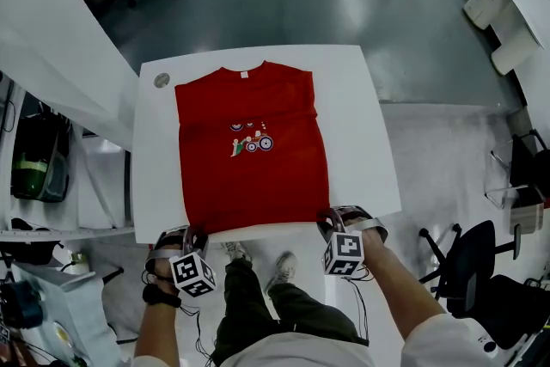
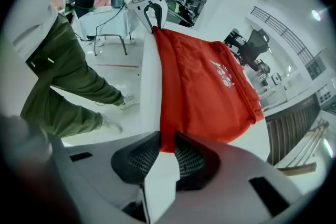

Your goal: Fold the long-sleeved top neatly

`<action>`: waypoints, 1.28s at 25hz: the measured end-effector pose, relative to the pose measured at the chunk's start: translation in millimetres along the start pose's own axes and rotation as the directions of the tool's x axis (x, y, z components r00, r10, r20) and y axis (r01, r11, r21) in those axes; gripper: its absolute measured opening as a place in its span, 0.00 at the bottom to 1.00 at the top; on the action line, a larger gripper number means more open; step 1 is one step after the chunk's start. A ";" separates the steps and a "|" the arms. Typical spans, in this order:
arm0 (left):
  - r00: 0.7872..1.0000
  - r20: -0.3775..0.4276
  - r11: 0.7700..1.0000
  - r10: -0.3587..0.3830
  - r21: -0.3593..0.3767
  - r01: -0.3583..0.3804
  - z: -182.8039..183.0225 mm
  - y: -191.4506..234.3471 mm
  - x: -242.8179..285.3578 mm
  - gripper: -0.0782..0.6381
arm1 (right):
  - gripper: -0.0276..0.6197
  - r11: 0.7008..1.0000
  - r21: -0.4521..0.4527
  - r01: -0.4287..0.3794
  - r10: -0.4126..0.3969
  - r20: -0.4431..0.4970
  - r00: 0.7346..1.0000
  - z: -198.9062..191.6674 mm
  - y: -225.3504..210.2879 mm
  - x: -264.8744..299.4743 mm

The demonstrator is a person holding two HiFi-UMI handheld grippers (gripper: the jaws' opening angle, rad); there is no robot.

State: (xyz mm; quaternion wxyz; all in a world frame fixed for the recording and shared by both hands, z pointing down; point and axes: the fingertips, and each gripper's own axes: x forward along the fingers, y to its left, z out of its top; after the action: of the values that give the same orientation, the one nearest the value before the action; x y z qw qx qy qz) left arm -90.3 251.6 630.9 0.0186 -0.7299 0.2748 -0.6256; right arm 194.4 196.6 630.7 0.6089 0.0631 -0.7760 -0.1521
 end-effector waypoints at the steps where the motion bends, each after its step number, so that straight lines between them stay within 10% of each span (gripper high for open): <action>1: 1.000 0.001 1.000 -0.007 0.004 0.007 -0.2 0.1 0.5 0.25 | 0.18 1.000 -0.011 0.002 -0.002 -0.005 1.000 -0.2 -1.7 1.5; 18: 0.990 0.114 0.994 -0.089 -0.054 0.096 4.6 38.3 -35.9 0.14 | 0.09 0.999 0.045 -0.013 0.011 0.048 0.999 10.1 -47.9 -40.4; 32: 0.985 0.171 1.000 -0.006 -0.013 0.008 29.6 156.1 -85.8 0.14 | 0.08 0.986 0.156 0.064 -0.078 0.087 0.993 32.5 -148.7 -103.0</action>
State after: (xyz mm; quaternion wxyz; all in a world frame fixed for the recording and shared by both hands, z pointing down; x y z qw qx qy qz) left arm -127.7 146.2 489.2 0.0347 -0.7818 0.2741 -0.5589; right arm 175.9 90.3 481.9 0.5598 0.1301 -0.8100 -0.1165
